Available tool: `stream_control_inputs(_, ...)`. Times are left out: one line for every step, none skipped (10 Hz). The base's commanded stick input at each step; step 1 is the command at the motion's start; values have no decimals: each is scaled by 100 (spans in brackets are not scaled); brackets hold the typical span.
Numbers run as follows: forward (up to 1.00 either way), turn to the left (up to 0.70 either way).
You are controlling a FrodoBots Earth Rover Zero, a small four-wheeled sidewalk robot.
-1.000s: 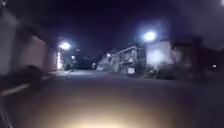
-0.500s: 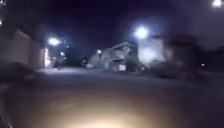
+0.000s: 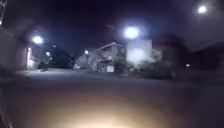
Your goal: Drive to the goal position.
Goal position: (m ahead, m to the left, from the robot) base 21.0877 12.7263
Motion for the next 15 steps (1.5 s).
stream_control_inputs(85,-2)
stream_control_inputs(85,0)
stream_control_inputs(85,0)
stream_control_inputs(85,0)
stream_control_inputs(85,0)
stream_control_inputs(85,0)
stream_control_inputs(85,0)
stream_control_inputs(85,0)
stream_control_inputs(85,0)
stream_control_inputs(85,0)
stream_control_inputs(85,0)
stream_control_inputs(85,0)
stream_control_inputs(85,0)
stream_control_inputs(85,0)
stream_control_inputs(85,0)
